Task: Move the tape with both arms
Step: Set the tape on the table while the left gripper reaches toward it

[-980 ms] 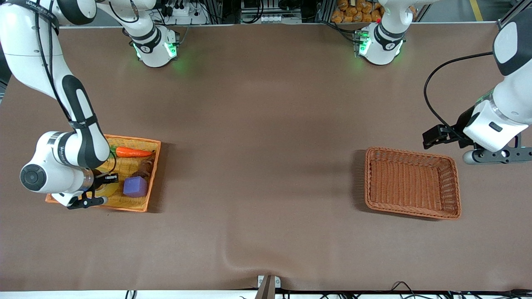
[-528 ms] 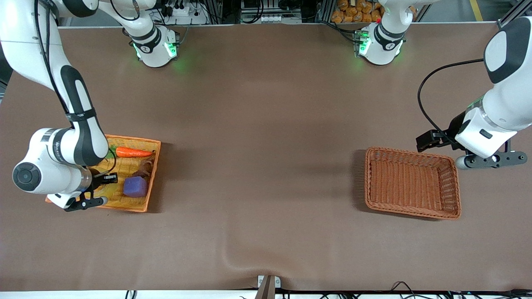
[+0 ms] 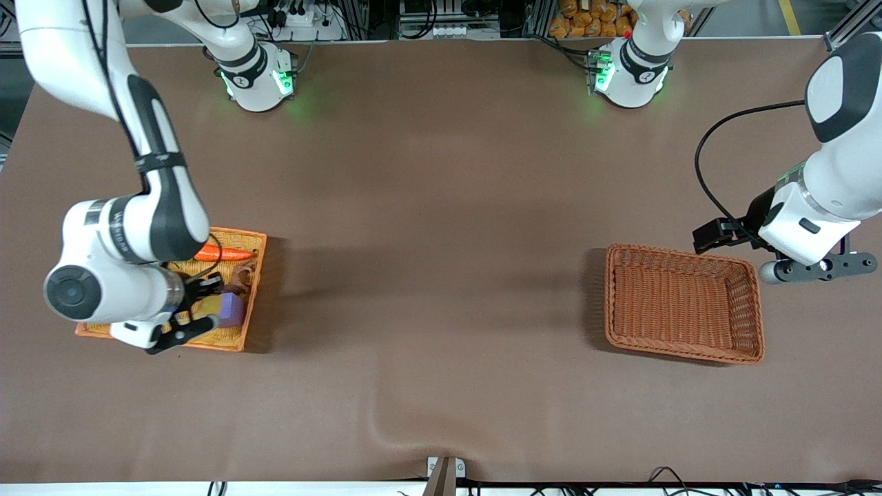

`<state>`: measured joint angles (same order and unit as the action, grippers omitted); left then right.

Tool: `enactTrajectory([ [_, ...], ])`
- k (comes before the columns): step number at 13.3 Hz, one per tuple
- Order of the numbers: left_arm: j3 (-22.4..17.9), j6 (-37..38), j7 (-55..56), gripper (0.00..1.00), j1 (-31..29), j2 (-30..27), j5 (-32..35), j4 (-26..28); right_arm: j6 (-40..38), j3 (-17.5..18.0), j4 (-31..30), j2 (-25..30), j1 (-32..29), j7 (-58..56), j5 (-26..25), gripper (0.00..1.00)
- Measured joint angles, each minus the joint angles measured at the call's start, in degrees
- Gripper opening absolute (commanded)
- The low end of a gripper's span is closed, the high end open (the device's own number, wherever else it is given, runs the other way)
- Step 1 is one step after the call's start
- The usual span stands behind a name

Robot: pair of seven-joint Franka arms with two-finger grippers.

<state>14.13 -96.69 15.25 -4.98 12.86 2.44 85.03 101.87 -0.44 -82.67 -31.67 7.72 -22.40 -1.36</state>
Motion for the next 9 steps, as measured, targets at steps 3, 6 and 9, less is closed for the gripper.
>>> enactTrajectory([
  [3, 0.05, 0.0, 1.59, 1.0, 0.75, 0.22, 0.0, 0.33, -1.64, 0.49, 0.66, 4.26, 3.48, -6.21, 0.95, 0.07],
  [6, 0.08, -0.81, 4.8, 1.0, 1.54, 1.86, 0.0, 1.64, -2.53, 3.88, 0.64, 7.03, 4.04, -7.95, 5.41, 0.07],
  [9, -0.02, -1.97, 5.29, 1.0, 1.45, 2.86, 0.0, 2.14, 0.69, 4.74, -0.03, 6.81, 4.38, -11.8, 5.82, 0.07],
])
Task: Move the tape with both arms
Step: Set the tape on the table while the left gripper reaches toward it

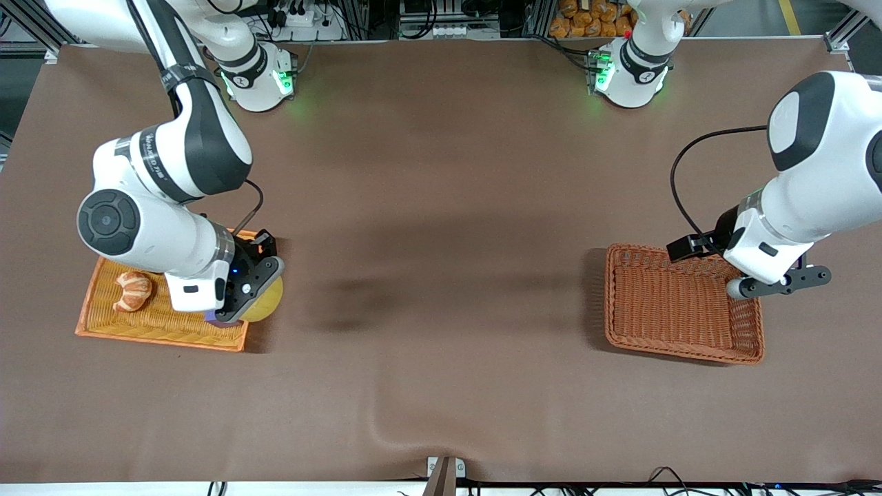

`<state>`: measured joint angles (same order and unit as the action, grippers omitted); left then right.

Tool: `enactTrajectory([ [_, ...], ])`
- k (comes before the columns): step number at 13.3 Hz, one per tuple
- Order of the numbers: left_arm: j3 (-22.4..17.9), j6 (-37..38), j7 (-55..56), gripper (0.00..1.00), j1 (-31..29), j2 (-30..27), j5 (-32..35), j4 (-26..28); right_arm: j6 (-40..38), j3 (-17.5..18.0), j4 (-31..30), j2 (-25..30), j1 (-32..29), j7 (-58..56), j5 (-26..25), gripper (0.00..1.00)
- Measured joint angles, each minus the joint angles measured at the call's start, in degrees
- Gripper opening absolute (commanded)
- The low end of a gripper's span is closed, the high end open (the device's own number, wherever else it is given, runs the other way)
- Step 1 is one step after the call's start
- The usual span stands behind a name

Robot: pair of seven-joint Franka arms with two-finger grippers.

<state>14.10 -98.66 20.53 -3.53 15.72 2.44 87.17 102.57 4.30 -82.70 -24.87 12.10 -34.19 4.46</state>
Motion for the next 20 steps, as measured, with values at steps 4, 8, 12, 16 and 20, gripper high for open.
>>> enactTrajectory([
  [4, -0.08, -0.47, 0.0, 1.0, -0.27, -0.13, 0.0, -0.24, 9.81, 0.14, -2.15, -4.5, 4.26, -2.35, 0.01, 0.12],
  [8, -0.11, -1.19, 0.0, 1.0, -0.38, -0.18, 0.0, -0.28, 14.54, 0.17, -2.48, -11.02, 7.3, -13.28, 0.0, 0.24],
  [12, -0.04, -1.61, 0.0, 1.0, -0.18, 0.17, 0.0, -0.11, 21.0, 0.15, -2.36, -13.28, 13.31, -14.51, 0.0, 0.43],
  [16, 0.13, -3.85, 0.0, 1.0, 2.27, 1.84, 0.0, 0.0, 21.44, 0.16, -1.81, -13.19, 16.65, -13.01, 0.0, 1.0],
  [20, 0.38, -6.23, 3.02, 1.0, 6.79, 5.84, 0.0, 0.21, 19.97, -0.74, -1.68, -12.54, 16.14, -11.06, 0.05, 1.0],
])
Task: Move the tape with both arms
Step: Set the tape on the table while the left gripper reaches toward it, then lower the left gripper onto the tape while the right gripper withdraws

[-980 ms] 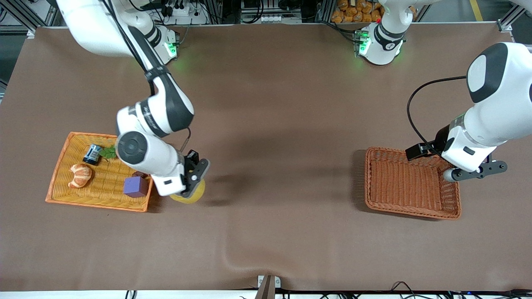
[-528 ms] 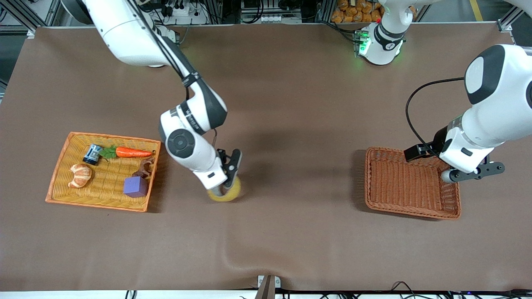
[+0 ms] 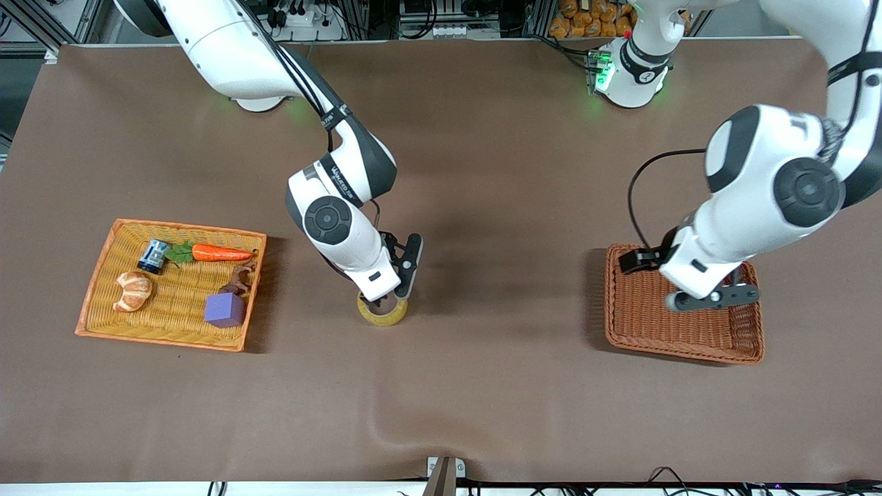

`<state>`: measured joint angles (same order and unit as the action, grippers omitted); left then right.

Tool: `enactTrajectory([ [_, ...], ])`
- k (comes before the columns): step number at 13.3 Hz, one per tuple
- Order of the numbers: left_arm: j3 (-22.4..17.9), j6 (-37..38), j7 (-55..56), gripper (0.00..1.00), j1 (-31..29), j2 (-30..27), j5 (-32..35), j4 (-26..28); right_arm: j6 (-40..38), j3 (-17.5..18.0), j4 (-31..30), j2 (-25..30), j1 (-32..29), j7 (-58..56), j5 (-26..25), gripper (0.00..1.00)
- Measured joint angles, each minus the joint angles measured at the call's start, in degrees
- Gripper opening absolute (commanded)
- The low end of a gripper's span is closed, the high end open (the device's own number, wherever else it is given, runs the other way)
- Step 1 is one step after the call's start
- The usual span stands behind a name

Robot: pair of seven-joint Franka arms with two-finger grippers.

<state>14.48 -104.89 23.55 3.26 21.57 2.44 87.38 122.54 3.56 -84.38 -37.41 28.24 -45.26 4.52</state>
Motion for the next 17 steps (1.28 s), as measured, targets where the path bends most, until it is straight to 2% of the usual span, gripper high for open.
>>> enactTrajectory([
  [4, 0.24, -11.37, 16.14, 1.0, 10.34, 6.35, 0.0, 0.06, -6.28, -0.97, 0.93, 5.54, -9.35, 10.17, 0.06, 1.0],
  [7, -0.62, -21.95, 30.88, 1.0, 19.49, 14.05, 0.06, -2.82, -13.08, -1.21, 0.97, 10.07, -18.98, 11.62, 0.11, 1.0],
  [11, -8.58, -34.82, 41.76, 1.0, 32.54, 24.26, 0.19, -8.41, -19.77, -1.29, -0.51, 19.23, -27.28, 20.21, 0.08, 1.0],
  [13, -10.14, -41.14, 45.83, 0.98, 35.98, 28.0, 0.19, -10.86, -25.29, -1.32, -2.98, 25.89, -30.96, 27.27, 0.06, 1.0],
  [15, -10.13, -45.14, 46.71, 0.9, 37.13, 31.04, 0.19, -13.53, -31.48, -1.33, -4.89, 31.48, -33.37, 35.57, -0.32, 1.0],
  [17, -10.07, -46.29, 46.73, 0.55, 38.0, 33.46, 0.19, -16.06, -35.44, -1.18, -6.0, 34.79, -33.59, 43.08, -1.06, 1.0],
])
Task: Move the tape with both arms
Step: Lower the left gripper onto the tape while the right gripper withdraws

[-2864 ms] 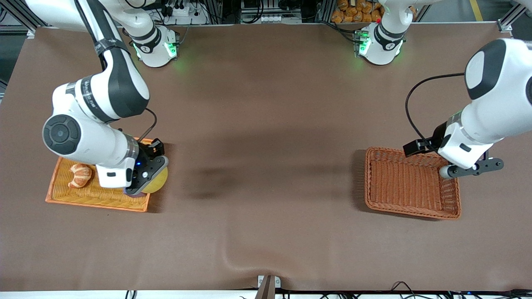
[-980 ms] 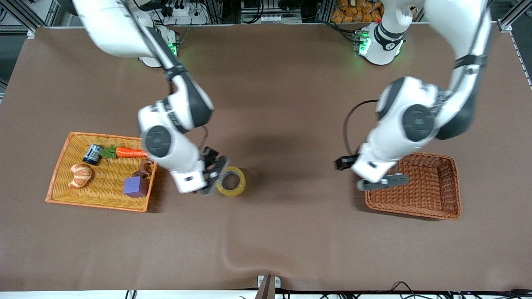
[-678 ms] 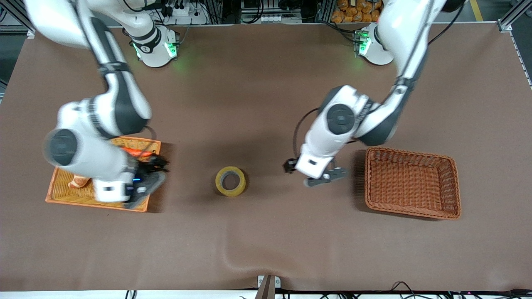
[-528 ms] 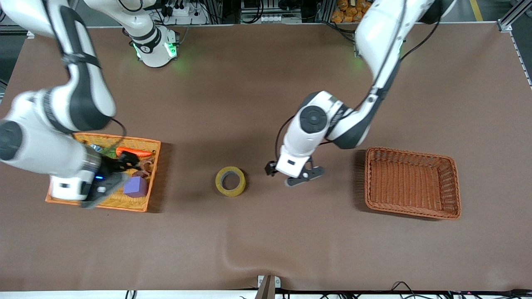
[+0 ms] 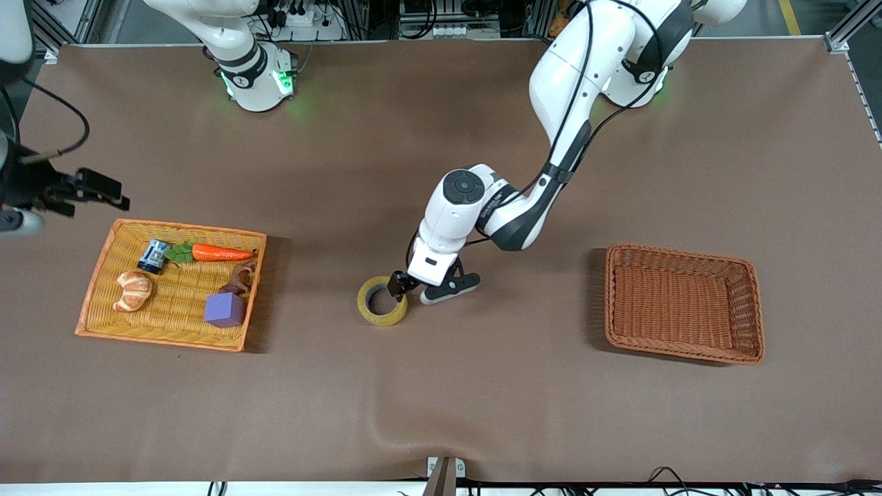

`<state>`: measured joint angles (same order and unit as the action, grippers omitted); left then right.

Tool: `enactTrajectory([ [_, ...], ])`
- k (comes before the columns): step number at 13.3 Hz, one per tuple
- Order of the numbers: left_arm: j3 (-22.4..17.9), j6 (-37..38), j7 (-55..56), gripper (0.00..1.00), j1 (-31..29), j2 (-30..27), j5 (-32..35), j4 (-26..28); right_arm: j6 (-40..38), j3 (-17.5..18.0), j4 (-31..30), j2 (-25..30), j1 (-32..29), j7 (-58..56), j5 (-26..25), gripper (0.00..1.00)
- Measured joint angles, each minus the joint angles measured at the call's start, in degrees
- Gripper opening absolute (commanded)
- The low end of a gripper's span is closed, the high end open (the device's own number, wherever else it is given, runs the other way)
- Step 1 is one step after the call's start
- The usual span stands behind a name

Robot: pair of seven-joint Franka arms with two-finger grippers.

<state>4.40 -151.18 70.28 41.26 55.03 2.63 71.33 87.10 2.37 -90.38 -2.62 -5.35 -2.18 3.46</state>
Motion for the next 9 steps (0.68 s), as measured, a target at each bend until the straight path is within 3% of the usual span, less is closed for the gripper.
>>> enactTrajectory([
  [1, 0.08, -0.93, 0.0, 0.47, 0.35, 0.91, 0.0, -0.72, -0.9, 0.18, -0.46, 0.76, 0.0, 2.59, -0.18, 1.0],
  [4, 0.17, -4.49, 0.0, 0.46, 1.71, 2.95, 0.0, -1.42, -0.38, 0.15, -1.17, 0.8, -0.14, 5.02, -0.52, 1.0],
  [6, 0.17, -5.93, 0.0, 0.37, 2.26, 3.6, 0.0, -1.8, 0.17, 0.08, -1.28, 0.8, -0.3, 5.09, -0.61, 1.0],
  [9, 0.14, -6.59, 0.0, 0.37, 2.91, 4.43, 0.0, -1.83, -0.74, 0.26, -1.27, 1.1, -0.3, 5.14, -0.62, 1.0],
])
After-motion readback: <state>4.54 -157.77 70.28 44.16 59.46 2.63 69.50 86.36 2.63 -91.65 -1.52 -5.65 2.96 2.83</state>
